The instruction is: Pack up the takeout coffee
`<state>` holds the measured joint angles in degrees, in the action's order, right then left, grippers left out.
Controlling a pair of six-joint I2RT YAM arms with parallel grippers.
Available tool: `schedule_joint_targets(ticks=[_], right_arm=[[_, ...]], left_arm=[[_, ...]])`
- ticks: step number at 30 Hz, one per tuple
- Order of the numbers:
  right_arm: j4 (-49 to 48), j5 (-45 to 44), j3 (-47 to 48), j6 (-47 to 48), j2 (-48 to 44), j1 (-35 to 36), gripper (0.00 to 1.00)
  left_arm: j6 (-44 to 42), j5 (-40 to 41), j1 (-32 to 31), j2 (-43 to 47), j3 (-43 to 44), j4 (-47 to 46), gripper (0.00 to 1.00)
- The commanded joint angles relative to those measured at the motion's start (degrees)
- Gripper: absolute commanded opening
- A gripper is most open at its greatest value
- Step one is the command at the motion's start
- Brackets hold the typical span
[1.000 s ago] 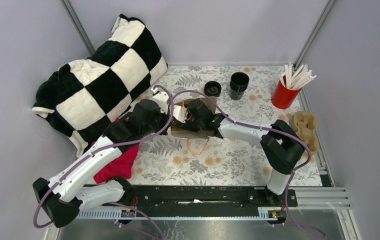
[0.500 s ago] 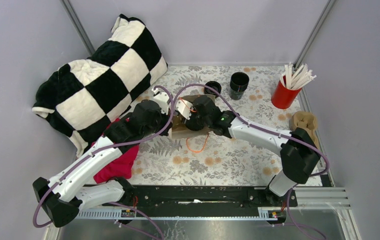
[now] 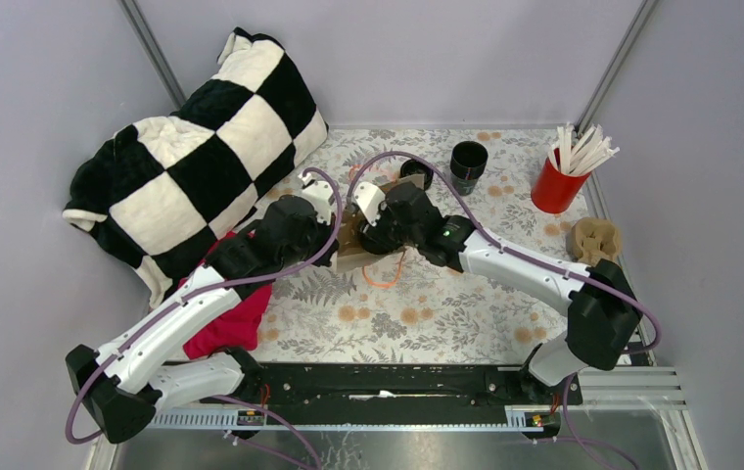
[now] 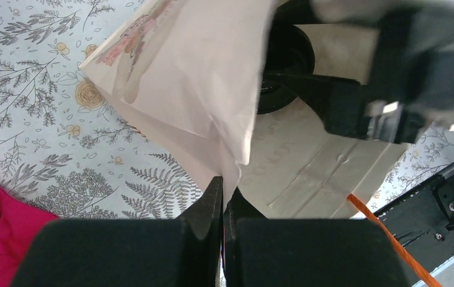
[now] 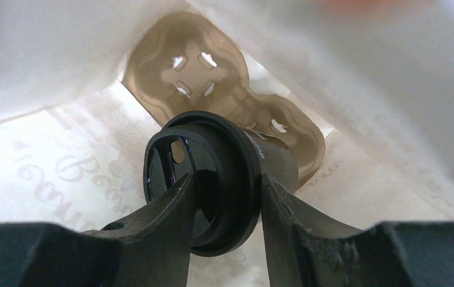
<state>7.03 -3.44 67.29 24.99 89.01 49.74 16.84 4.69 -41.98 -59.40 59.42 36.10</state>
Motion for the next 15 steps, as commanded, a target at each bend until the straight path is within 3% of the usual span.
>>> schedule_joint_targets(ticks=[1,15], right_arm=[[-3.1,0.8,2.3,-7.6,-4.3,-0.3,0.27],[1.4,7.0,2.4,-12.8,-10.8,-0.3,0.26]], left_arm=[[0.6,0.3,-0.4,-1.2,1.7,0.5,0.0],[1.7,2.2,0.0,-4.7,10.5,4.6,0.0]])
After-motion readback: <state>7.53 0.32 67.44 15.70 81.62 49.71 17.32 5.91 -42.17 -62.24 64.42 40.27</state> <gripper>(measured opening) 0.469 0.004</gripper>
